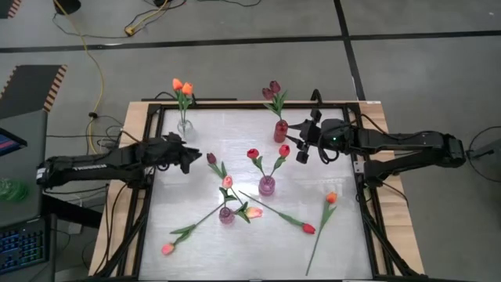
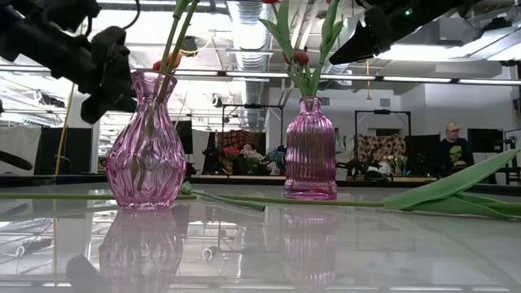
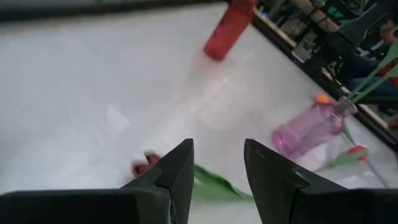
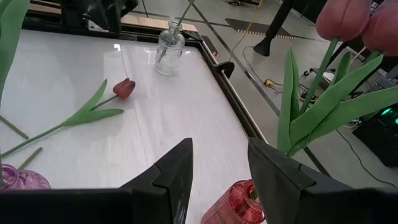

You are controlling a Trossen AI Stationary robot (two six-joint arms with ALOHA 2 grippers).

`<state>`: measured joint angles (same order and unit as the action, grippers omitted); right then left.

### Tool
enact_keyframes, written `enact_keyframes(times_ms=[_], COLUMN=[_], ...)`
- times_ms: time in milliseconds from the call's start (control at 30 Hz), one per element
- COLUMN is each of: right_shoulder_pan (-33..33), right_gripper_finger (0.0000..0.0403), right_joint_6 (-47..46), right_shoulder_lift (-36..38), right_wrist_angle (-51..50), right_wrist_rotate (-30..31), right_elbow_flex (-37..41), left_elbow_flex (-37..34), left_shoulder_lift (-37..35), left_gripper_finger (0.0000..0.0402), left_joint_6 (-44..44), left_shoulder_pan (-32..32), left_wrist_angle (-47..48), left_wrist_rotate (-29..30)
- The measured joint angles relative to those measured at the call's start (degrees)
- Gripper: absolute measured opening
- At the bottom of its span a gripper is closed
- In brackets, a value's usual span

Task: Sort flowers into vase by color
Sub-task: Put the dark red flower into the red vase

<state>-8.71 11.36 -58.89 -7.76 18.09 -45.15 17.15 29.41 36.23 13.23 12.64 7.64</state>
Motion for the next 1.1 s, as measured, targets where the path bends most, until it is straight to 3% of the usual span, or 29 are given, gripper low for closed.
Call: enact_keyframes(times_ms=[433, 800, 1100], right_shoulder_pan=[0.00, 0.00, 0.00], right_gripper_finger=[0.0179, 0.0179, 0.0179], right_joint_6=[0.04, 0.06, 0.08], right_shoulder_lift=[0.00, 0.00, 0.00], right_wrist_angle=[-0.02, -0.02, -0.02], right_wrist_rotate=[0.00, 0.00, 0.00], right_elbow_flex=[0.00, 0.00, 0.00], left_elbow_flex=[0.00, 0.00, 0.00], left_shoulder_lift=[13.05, 25.81, 33.68], left_gripper_finger=[0.0128, 0.0128, 0.0128], left_joint_6=[34.80, 42.58, 51.51], left_shoulder_pan=[-5.77, -5.94, -5.94], left_wrist_angle=[-0.28, -11.59, -15.73], left_wrist_rotate=[0.08, 0.04, -3.67])
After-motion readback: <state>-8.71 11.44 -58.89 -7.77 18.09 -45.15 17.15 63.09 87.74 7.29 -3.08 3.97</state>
